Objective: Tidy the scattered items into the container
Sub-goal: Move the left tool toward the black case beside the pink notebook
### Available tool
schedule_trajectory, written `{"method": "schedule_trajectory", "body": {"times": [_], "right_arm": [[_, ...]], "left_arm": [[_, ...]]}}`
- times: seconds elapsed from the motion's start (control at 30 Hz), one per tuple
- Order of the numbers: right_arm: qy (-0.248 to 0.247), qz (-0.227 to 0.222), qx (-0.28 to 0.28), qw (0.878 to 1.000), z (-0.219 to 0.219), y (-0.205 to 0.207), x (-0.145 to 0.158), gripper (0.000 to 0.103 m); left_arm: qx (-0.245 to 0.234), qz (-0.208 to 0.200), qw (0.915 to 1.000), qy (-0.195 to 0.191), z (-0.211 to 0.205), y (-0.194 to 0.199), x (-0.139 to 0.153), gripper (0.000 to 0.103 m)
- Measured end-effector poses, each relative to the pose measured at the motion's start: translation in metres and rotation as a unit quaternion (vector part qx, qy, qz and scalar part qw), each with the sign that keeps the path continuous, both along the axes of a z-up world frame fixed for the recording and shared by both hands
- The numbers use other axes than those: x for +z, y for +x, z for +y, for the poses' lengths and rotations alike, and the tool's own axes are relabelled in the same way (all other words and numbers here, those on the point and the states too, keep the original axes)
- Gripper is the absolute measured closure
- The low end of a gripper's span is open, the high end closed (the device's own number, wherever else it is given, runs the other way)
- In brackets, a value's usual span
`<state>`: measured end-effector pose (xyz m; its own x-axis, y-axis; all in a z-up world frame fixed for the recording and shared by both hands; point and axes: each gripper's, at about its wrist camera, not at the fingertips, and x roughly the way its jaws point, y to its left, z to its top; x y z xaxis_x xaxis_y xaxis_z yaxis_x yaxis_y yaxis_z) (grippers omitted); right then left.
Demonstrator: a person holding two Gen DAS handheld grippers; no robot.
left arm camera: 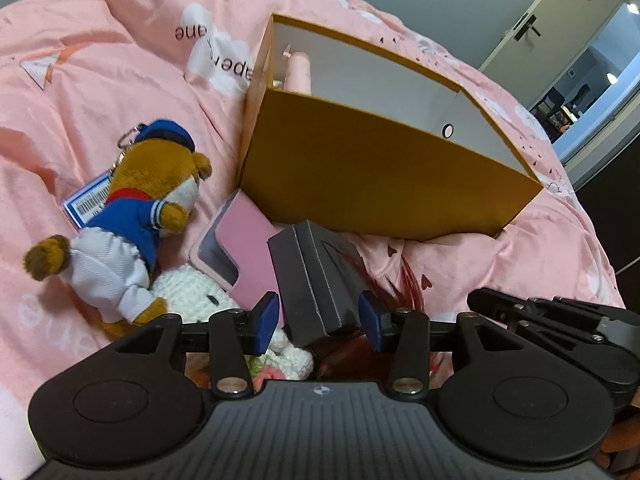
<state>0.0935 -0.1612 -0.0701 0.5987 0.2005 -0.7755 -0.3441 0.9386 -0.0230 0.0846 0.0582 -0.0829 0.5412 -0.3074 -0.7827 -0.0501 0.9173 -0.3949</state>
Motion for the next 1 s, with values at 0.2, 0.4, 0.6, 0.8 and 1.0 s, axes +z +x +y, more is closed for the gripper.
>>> {"method": "schedule_trajectory", "body": {"times": [0.2, 0.4, 0.6, 0.8, 1.0], "right_arm": [[0.023, -0.01, 0.029, 0.999, 0.014, 0.009, 0.005, 0.096], [0.061, 0.006, 0.04, 0.997, 0.024, 0.023, 0.007, 0.082], [0.093, 0.032, 0.017, 0.995, 0.013, 0.037, 0.003, 0.078], [0.089, 0.043, 0.005, 0.995, 0.003, 0.043, -0.003, 0.074], [0.071, 0.052, 0.04, 0.995, 0.018, 0.035, -0.017, 0.069]], "left_arm": [[-0.009, 0.005, 0.9997, -0.021, -0.001, 0.007, -0.009, 0.052], [-0.036, -0.016, 0.9973, -0.062, -0.004, 0.009, -0.009, 0.055], [-0.06, -0.024, 0.9955, -0.069, -0.015, 0.017, -0.009, 0.055], [-0.043, -0.027, 0.9984, -0.024, -0.017, 0.013, -0.003, 0.055], [0.007, -0.03, 0.9987, 0.04, -0.005, -0.002, 0.01, 0.054]]}}
